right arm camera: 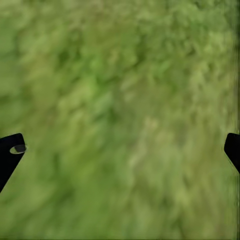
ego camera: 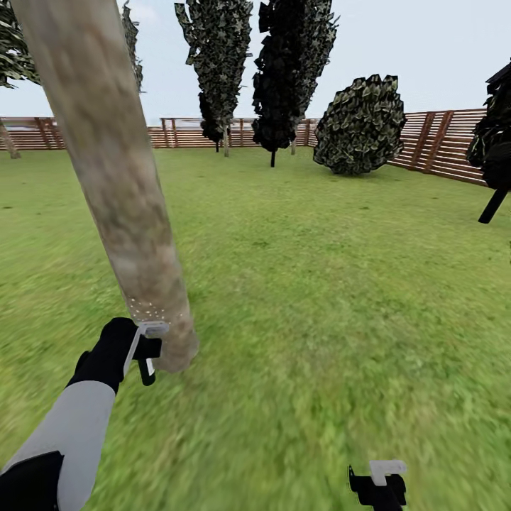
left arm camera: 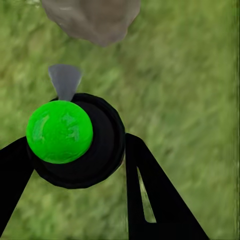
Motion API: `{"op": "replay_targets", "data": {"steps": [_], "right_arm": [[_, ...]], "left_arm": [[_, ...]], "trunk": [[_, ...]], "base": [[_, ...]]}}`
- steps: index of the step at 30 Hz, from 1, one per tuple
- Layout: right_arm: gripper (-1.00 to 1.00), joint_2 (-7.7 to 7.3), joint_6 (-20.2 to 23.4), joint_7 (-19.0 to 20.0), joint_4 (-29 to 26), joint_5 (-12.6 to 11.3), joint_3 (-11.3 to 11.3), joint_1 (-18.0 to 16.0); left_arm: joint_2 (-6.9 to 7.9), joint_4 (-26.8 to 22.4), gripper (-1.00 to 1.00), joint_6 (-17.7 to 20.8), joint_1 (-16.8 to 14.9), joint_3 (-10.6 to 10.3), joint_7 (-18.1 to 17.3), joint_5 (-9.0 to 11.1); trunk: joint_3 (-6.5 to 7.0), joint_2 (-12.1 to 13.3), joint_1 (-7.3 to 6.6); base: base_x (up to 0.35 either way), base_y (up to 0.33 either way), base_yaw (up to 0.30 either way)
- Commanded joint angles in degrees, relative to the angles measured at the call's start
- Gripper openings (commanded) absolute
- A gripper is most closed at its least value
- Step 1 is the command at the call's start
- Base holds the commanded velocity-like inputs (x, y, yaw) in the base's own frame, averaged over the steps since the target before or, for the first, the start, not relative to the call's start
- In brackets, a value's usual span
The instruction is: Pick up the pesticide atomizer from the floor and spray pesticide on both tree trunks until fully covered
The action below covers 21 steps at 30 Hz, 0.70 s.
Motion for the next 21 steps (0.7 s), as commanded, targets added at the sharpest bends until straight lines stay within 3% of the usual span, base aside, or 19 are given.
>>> {"op": "replay_targets", "data": {"steps": [1,5,12,16,21], "right_arm": [[1.00,0.00,-0.1,-0.1,0.0,-0.6,0.5,0.0],[1.00,0.05,-0.1,0.0,0.0,-0.6,0.6,0.0],[1.00,0.08,-0.1,0.0,0.0,-0.6,0.6,0.0],[1.00,0.08,-0.1,0.0,0.0,-0.6,0.6,0.0],[1.00,0.07,-0.1,0.0,0.0,-0.6,0.5,0.0]], "left_arm": [[-0.07,-0.1,-1.00,0.2,0.0,0.1,-0.6,-0.7],[-0.18,0.0,-1.00,0.2,0.4,0.1,-0.6,-0.7],[0.33,0.1,-1.00,-0.1,0.7,0.2,-0.5,-0.7],[1.35,0.7,-1.00,-0.6,3.4,0.6,-0.5,-0.7],[1.67,1.6,-1.00,-0.8,4.3,0.6,-0.5,-0.7]], "trunk": [[-0.05,0.0,-0.01],[-0.05,0.0,-0.01],[-0.05,0.0,-0.01],[-0.05,0.0,-0.01],[-0.05,0.0,-0.01]], "base": [[0.002,-0.275,0.000],[0.000,-0.276,0.042],[0.017,-0.276,0.247],[0.140,-0.258,0.277],[0.242,-0.186,0.121]]}}
